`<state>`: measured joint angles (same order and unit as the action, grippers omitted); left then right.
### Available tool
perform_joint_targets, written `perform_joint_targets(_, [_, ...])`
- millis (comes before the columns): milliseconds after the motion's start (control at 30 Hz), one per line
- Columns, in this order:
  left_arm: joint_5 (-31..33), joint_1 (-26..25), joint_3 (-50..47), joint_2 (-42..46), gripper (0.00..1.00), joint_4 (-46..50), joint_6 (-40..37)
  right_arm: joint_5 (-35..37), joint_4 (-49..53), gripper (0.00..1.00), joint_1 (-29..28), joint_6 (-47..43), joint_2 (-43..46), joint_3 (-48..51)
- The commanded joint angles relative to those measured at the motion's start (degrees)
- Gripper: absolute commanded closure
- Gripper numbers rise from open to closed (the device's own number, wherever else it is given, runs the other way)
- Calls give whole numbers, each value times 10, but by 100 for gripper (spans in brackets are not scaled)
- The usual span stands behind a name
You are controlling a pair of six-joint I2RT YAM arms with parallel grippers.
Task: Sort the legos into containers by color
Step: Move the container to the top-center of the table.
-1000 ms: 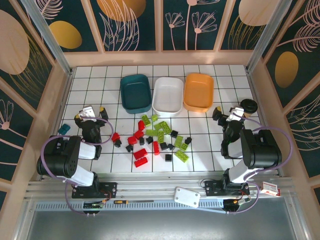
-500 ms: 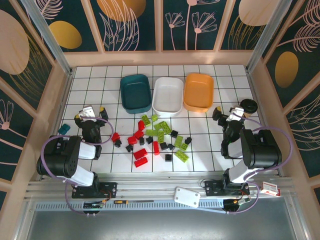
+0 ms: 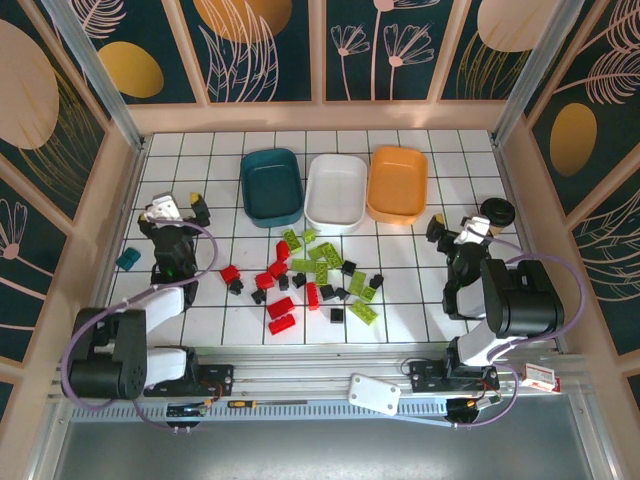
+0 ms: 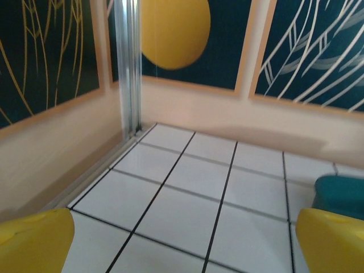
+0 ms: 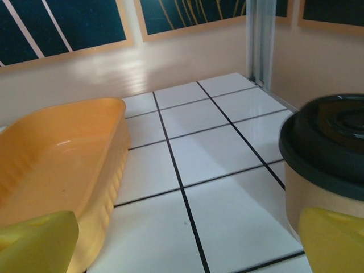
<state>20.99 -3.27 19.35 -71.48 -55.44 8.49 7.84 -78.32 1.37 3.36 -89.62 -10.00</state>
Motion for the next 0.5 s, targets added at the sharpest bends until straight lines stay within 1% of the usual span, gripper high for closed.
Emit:
perform_joint_targets(0, [0,3,9,50,1,52,65,1,54,1,-1,-3,42,-26])
perform_joint_targets(67, [22,3,8,78,1,57,111,59,146,1,-13,1,106,-50])
perform_joint_targets(100, [48,3,12,91,1,72,152,92,180,1,-19,7,127,-63])
perform_joint_targets(133, [84,3,19,103,1,97,208,132,211,1,-26,17,139,-75])
perform_joint_targets(167, [113,3,27,113,1,134,263,173,239,1,-33,33,144,-90])
perform_joint_targets(200, [137,3,46,126,1,205,340,220,285,1,-39,64,146,-113])
perform_joint_targets(233, [164,3,65,139,1,298,428,247,346,1,-40,113,144,-140])
perform_joint_targets(267, [177,4,77,150,1,363,493,241,393,1,-39,158,143,-160])
perform_joint_targets(300, [163,4,74,163,1,372,504,216,441,1,-33,216,140,-178])
perform_joint_targets(333, [127,4,62,176,1,342,475,187,507,1,-27,294,138,-201])
perform_joint_targets(367, [96,4,54,188,1,318,458,151,565,1,-19,340,136,-219])
perform_joint_targets(400, [72,4,50,200,1,312,454,78,588,1,-4,337,131,-229])
perform_joint_targets(433, [53,4,48,210,1,312,455,-20,569,1,11,316,124,-227])
perform_joint_targets(467, [32,4,47,218,1,308,448,-75,546,11,20,320,116,-221])
